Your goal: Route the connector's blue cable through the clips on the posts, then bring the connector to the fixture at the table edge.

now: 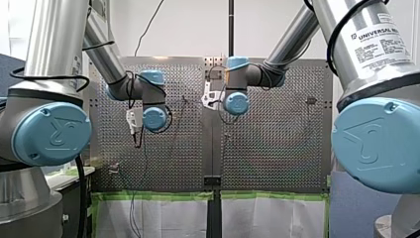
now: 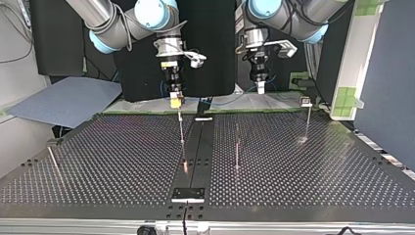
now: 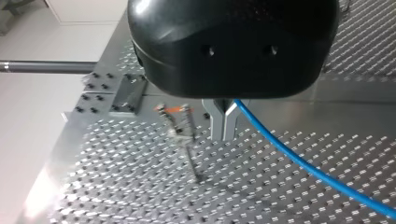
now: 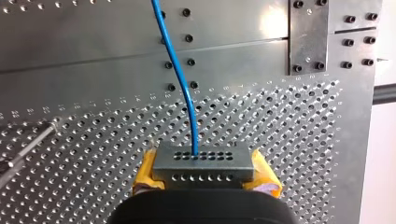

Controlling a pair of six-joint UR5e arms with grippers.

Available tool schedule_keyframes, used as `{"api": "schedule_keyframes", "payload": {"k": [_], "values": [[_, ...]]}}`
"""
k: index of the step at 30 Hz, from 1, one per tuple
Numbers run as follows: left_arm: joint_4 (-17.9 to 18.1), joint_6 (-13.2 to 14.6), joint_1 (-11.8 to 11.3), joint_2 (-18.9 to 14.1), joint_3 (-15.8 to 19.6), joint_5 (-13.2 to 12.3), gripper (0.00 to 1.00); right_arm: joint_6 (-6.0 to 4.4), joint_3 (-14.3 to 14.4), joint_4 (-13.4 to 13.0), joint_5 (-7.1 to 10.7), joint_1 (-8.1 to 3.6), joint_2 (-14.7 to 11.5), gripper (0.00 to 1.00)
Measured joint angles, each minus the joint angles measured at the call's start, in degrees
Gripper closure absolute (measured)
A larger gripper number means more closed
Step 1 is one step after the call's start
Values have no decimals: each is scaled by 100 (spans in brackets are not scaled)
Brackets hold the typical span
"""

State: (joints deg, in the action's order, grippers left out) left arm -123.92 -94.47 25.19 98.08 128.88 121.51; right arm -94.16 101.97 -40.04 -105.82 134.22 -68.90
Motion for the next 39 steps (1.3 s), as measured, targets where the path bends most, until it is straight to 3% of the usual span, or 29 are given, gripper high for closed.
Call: {"api": "schedule_keyframes", "payload": {"k": [12,19,24,39], "values": [[-487,80,-265,-97,-461,-439,100,-27,-127,573,303,-187,-9,100],[-660,131,-412,-86,-635,-741,100,-60,-274,917,587,-305,-3,100],[-694,159,-525,-78,-699,-868,100,-89,-429,1005,725,-385,67,100],[-835,116,-742,322,-1183,-1225,100,-74,-803,1027,814,-545,261,100]]}}
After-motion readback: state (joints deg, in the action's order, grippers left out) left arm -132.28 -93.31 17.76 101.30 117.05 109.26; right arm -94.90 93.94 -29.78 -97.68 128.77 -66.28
